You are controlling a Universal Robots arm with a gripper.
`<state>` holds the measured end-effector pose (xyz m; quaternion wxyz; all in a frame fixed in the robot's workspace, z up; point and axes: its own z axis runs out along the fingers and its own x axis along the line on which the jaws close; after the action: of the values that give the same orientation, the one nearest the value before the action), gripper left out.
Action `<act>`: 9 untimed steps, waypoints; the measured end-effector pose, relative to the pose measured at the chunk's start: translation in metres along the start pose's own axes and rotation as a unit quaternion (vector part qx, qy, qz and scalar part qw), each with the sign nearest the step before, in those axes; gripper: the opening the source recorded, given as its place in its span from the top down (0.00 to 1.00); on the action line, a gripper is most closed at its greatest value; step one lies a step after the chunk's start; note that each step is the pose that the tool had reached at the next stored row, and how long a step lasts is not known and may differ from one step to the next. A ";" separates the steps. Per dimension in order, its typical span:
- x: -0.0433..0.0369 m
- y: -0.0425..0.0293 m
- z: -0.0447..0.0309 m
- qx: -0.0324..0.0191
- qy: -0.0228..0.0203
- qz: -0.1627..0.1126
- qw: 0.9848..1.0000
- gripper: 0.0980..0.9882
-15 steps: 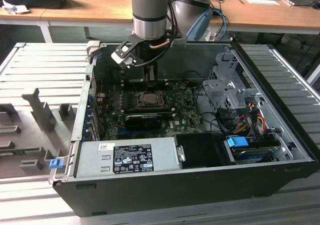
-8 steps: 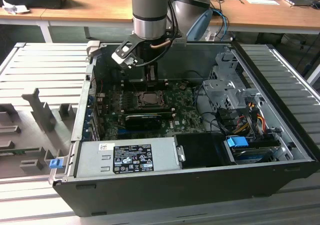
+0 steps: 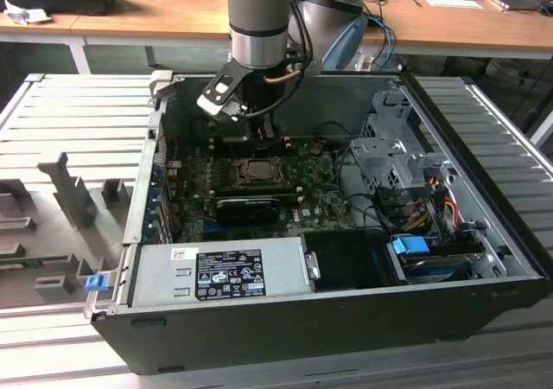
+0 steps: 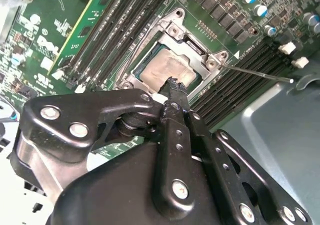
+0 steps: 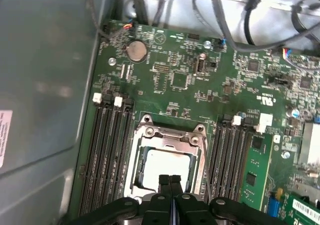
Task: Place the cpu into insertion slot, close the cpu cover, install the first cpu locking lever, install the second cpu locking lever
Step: 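Install the first cpu locking lever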
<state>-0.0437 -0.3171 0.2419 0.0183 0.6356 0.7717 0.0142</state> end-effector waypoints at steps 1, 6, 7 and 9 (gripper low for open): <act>0.0000 0.0000 0.0000 0.000 0.000 -0.008 1.000 0.99; 0.0000 0.0000 0.0000 0.000 0.001 -0.020 1.000 0.99; 0.0000 0.0000 0.0000 0.000 0.001 -0.022 1.000 0.99; 0.0000 0.0000 0.0000 0.000 0.001 -0.028 1.000 0.99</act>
<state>-0.0437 -0.3171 0.2419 0.0180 0.6138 0.7891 0.0147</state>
